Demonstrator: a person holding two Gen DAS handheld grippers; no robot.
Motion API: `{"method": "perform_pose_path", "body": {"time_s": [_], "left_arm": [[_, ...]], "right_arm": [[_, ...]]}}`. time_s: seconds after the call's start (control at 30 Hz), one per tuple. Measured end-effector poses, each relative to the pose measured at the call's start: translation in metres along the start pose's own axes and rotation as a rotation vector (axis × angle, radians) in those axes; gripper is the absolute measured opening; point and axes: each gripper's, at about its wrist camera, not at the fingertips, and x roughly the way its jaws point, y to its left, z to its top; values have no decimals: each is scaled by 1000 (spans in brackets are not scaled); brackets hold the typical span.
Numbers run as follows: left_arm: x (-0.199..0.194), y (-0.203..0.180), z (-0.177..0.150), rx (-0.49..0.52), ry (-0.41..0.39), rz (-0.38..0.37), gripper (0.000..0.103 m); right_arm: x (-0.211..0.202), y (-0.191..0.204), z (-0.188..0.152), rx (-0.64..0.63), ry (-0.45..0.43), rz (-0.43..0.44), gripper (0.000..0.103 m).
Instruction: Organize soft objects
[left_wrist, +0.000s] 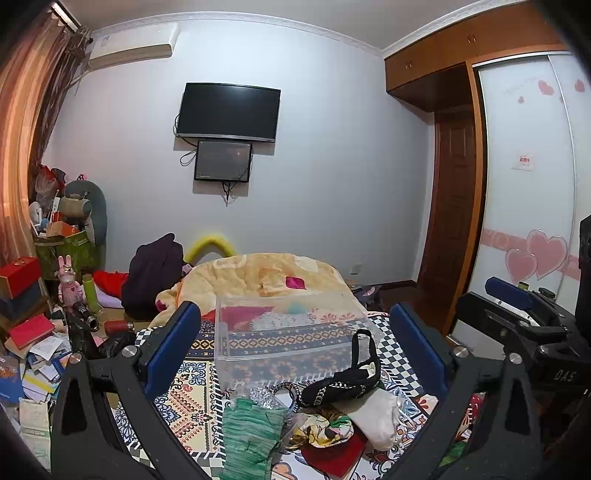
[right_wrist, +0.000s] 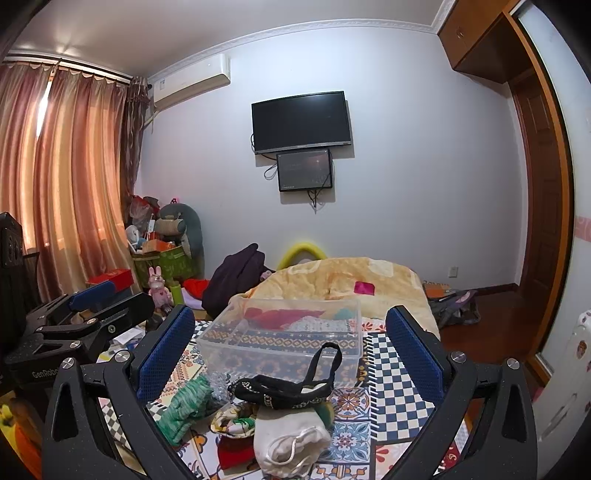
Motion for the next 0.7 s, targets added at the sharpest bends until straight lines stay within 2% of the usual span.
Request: {"method": "perform_pose_path", "body": {"time_s": [0.7], "left_arm": [[-1,-2,-2,2,0,-13,103]], "right_arm": [[-2,2,2,1,-6,2,103]]}}
